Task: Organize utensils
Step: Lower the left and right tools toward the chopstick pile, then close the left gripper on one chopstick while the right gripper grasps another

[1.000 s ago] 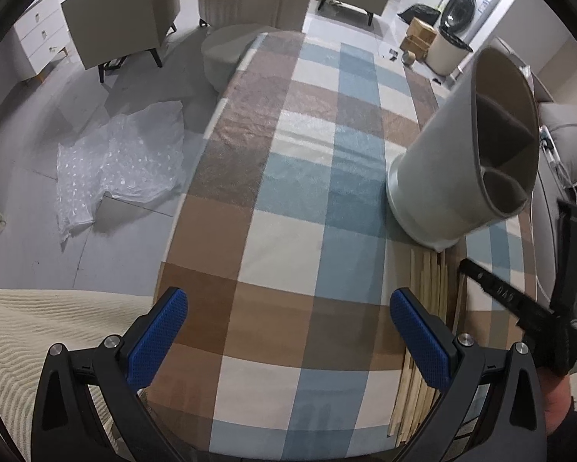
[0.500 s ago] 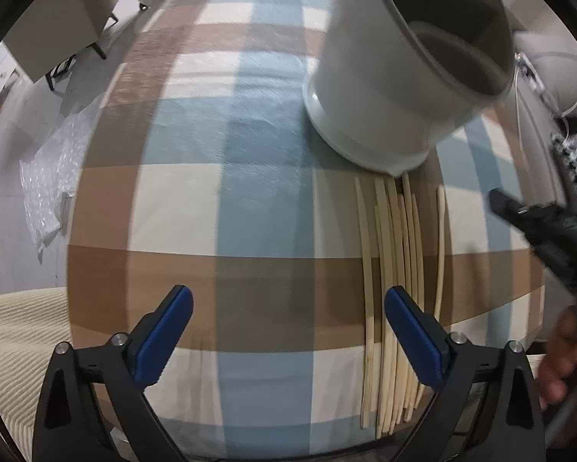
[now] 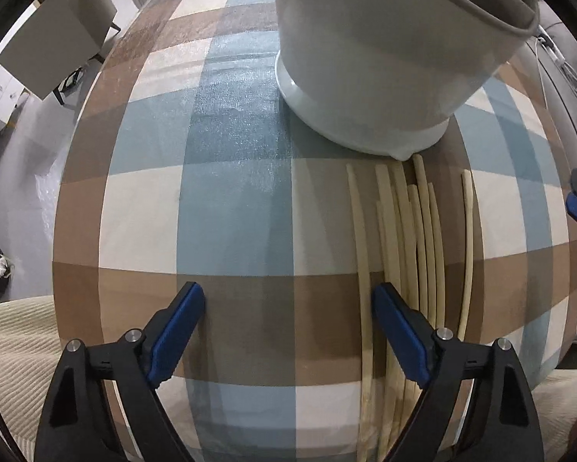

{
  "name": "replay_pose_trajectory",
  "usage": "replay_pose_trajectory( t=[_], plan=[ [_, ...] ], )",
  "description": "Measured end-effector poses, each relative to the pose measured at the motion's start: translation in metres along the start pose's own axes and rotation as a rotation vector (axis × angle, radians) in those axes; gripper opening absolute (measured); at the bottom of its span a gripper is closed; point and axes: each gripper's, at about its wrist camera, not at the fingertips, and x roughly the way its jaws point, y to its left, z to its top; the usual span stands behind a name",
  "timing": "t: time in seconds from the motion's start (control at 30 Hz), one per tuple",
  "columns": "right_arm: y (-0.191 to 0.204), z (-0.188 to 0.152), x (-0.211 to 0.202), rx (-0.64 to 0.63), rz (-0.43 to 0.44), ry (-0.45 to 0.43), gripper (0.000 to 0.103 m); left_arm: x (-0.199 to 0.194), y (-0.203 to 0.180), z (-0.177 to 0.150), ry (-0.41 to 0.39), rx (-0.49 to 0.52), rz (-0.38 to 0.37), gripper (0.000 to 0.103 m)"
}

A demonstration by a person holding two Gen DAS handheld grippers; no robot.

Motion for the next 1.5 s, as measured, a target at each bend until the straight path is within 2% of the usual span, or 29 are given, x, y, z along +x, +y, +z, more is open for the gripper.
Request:
replay_pose_trajectory(
  t=[0.07,0.13,0.27,0.37,0.43,0.57,0.63,0.67,0.8,1.03,1.23,1.27,1.33,1.4,1.5],
  plan=[
    [-0.003,0.001,-0.002,0.006,-0.002,-0.008,0.033,-0.001,0.006,0.002,0.0,-0.008,-0.001,0.083],
    [-0.005,0.002,-0.004,0.008,-0.005,-0.013,0.034,-0.003,0.009,0.007,-0.01,-0.019,-0.001,0.073],
    [-0.011,0.002,-0.005,0.035,-0.002,-0.004,0.034,-0.004,0.023,0.022,-0.023,-0.055,-0.033,0.071],
    [-0.012,0.003,-0.005,0.044,0.004,-0.001,0.034,-0.003,0.024,0.033,-0.051,-0.047,-0.034,0.064],
    [-0.011,0.003,-0.005,0.04,0.004,0.0,0.034,0.0,0.023,0.038,-0.062,-0.045,-0.021,0.051],
    [-0.012,0.001,-0.003,0.036,0.0,0.009,0.035,0.004,0.023,0.039,-0.096,-0.029,-0.008,0.031],
    [-0.011,0.0,0.0,0.031,-0.006,0.021,0.035,0.004,0.027,0.037,-0.105,-0.027,-0.016,0.006],
    [-0.01,0.0,0.001,0.025,-0.009,0.026,0.035,0.004,0.03,0.036,-0.103,-0.025,-0.028,0.003],
    [-0.001,-0.002,0.008,-0.02,-0.023,0.048,0.035,0.007,0.026,0.049,-0.1,-0.061,-0.077,0.001],
    [0.026,-0.008,0.034,-0.144,-0.02,0.148,0.033,-0.012,0.071,0.047,-0.171,-0.164,-0.189,0.001],
    [0.05,-0.014,0.063,-0.3,-0.105,0.223,0.03,-0.029,0.103,0.042,-0.226,-0.219,-0.31,0.001],
    [0.051,-0.015,0.069,-0.305,-0.115,0.237,0.029,-0.037,0.092,0.033,-0.232,-0.227,-0.316,0.001],
    [0.054,-0.018,0.081,-0.321,-0.145,0.253,0.03,-0.042,0.098,0.035,-0.25,-0.245,-0.341,0.001],
    [0.062,-0.019,0.084,-0.358,-0.177,0.222,0.03,-0.049,0.097,0.037,-0.264,-0.252,-0.355,0.001],
    [0.071,-0.018,0.092,-0.402,-0.241,0.2,0.028,-0.064,0.059,0.026,-0.28,-0.249,-0.366,0.001]
  ],
)
